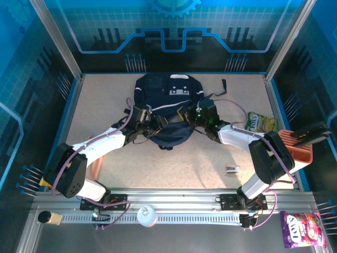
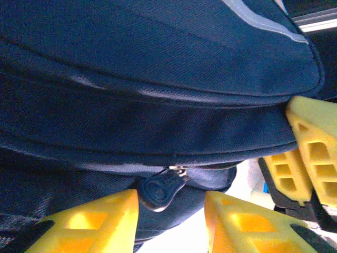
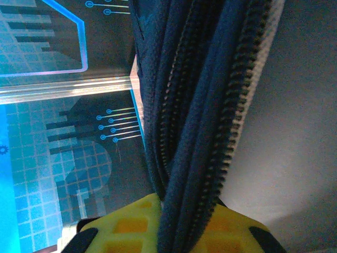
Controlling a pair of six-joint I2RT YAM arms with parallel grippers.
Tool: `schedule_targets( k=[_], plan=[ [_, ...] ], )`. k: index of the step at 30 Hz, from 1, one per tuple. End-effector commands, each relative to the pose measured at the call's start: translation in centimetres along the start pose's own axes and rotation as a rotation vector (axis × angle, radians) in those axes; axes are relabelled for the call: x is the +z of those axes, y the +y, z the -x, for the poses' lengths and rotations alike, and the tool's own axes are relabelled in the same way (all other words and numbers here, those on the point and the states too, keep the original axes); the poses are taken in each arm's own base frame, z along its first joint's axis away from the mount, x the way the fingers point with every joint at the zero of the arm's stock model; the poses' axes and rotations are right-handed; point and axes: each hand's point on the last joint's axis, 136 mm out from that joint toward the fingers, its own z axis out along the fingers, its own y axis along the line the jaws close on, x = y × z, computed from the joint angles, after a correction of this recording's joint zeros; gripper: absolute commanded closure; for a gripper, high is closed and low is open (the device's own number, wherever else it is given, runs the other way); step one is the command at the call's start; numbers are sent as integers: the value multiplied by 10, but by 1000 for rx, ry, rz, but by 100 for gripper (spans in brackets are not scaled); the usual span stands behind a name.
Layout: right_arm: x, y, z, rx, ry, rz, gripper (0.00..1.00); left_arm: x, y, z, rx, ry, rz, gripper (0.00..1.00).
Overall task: Pack the student bag
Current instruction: Unzip the student bag at the center of the table.
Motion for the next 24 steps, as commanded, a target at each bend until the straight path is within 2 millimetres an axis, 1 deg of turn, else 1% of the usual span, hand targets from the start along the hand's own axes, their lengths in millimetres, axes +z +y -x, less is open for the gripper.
schedule_targets(
  k=[1, 8, 14, 18, 24],
  plan=[
    [-3, 39, 12, -52, -30, 119, 93, -2, 0, 9, -84, -40, -29, 61],
    [-4, 40, 13, -53, -34, 122, 93, -3, 11, 11, -134, -62, 6, 65],
    [-4, 41, 14, -53, -38, 122, 93, 2, 17, 9, -169, -51, 20, 72],
    [-4, 40, 15, -55, -40, 120, 93, 2, 15, 10, -177, -53, 9, 78],
    [-4, 39, 16, -54, -43, 118, 93, 0, 15, 10, -171, -58, 3, 94]
  ],
)
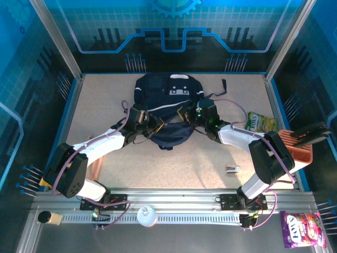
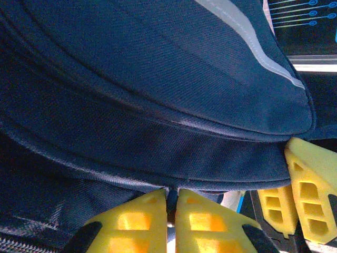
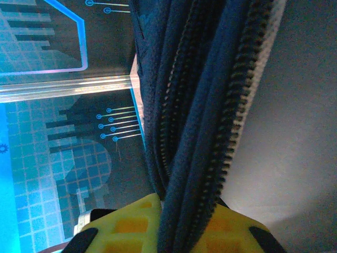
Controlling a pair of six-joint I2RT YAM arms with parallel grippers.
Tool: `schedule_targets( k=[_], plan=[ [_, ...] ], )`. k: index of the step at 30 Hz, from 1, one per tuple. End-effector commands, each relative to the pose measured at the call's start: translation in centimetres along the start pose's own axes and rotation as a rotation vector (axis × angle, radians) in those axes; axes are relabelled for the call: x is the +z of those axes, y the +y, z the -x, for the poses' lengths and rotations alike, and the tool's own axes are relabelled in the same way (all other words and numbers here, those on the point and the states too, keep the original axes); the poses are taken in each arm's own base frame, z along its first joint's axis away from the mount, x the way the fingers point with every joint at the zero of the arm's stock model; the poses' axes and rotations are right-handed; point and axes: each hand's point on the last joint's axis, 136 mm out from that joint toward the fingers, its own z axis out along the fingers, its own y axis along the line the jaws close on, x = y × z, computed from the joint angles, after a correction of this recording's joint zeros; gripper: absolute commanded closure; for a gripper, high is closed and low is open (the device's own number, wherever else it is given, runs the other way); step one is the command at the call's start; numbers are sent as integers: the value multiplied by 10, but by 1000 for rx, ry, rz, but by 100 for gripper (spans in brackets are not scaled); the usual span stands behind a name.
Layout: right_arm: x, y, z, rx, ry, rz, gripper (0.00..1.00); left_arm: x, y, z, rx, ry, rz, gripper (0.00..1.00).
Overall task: Pack the student bag
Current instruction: Unzip the student bag at the center of the table.
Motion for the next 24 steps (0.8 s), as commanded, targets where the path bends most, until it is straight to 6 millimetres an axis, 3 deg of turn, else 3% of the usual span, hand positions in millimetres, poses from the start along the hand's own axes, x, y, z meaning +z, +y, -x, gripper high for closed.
schedule_targets(
  k=[1, 5, 11, 16, 24],
  plan=[
    [-4, 40, 17, -53, -49, 120, 93, -1, 9, 1, 4, -10, 14, 97],
    [-7, 38, 23, -51, -64, 115, 93, -4, 14, 1, 82, -14, 36, 100],
    [-20, 41, 44, -48, -112, 133, 97, -20, 40, 10, 219, -97, 132, 100],
    [-36, 38, 58, -48, -155, 131, 98, -39, 57, 24, 317, -201, 212, 100],
    [-50, 36, 65, -45, -176, 130, 99, -53, 67, 51, 427, -263, 271, 100]
  ],
)
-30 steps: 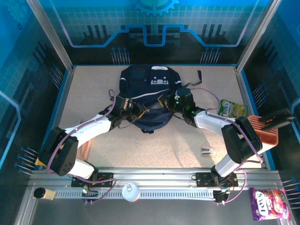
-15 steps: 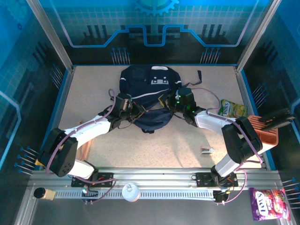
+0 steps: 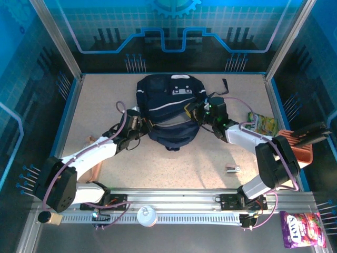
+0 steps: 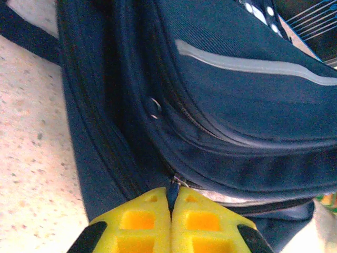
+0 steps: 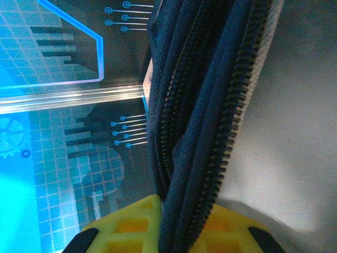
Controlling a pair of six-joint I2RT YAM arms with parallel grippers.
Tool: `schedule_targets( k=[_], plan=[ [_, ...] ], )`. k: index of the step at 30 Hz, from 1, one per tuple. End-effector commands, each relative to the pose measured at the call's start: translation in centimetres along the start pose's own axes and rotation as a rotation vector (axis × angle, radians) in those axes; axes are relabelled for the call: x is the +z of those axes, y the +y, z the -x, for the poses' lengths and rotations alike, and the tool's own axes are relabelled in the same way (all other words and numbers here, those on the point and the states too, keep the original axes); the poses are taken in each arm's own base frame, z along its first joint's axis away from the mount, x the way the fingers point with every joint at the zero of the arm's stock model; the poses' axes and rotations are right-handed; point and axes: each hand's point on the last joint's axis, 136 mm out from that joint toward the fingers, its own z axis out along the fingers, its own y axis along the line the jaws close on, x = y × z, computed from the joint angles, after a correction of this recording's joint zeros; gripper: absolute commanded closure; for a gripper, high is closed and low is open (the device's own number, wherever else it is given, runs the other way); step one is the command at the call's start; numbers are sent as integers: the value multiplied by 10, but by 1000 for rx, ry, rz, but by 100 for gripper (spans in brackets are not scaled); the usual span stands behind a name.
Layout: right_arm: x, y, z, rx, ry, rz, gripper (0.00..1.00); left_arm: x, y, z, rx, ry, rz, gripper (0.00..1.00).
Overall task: Pack the student bag
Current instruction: Unzip the student bag at the center of the table.
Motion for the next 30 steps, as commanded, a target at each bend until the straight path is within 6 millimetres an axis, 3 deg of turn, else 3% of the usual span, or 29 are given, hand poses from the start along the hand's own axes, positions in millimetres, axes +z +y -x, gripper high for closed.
schedule_targets(
  k=[1, 9, 21, 30],
  plan=[
    [-23, 31, 37, -56, -148, 91, 99, -7, 40, 8, 79, -16, 124, 100],
    [-26, 32, 36, -70, -112, 88, 99, 3, 38, 46, 136, -38, 42, 100],
    [-29, 23, 25, -74, -16, 57, 100, 42, 46, 110, 203, -58, 35, 100],
    [-27, 16, 21, -62, 37, 61, 100, 68, 26, 137, 329, -53, -136, 100]
  ],
)
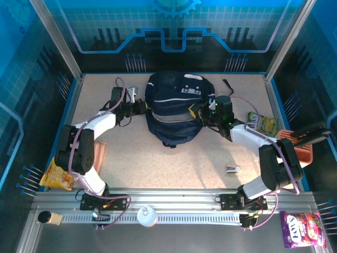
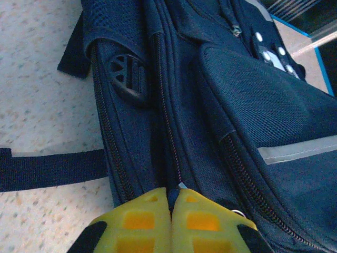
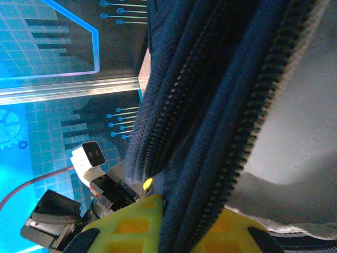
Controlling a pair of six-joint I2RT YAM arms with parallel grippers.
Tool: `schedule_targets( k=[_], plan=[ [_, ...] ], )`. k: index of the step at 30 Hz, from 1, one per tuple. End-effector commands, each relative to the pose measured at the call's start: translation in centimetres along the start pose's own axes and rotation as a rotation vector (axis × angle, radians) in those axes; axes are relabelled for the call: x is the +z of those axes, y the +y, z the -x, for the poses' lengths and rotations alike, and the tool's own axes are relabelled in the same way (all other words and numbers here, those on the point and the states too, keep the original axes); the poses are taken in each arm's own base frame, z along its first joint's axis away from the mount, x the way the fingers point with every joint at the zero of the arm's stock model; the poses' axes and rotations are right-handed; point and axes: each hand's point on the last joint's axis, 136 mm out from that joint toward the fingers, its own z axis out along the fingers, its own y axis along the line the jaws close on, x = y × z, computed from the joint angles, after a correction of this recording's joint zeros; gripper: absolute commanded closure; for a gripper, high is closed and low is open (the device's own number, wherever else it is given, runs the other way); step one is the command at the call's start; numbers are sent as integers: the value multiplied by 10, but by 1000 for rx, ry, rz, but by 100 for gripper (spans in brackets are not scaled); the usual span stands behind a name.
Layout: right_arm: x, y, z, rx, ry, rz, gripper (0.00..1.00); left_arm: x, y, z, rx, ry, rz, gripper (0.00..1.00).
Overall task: Pack the student bag
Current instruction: Unzip the student bag at the center of the table.
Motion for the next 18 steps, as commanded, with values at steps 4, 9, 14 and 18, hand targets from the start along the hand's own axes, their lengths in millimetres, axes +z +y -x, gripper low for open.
schedule_targets(
  k=[4, 9, 14, 18],
  plan=[
    [-17, 14, 15, -31, -31, 57, 100, -15, 23, 38, 170, -153, -43, 100],
    [-15, 0, 14, -7, -52, 4, 87, -24, -5, 22, 204, -136, -163, 100],
    [-5, -3, -7, -11, -69, -57, 53, -25, -48, 1, 227, -129, -217, 100],
    [0, -7, -27, 1, -116, -129, 36, -19, -71, -17, 213, -112, -269, 100]
  ],
)
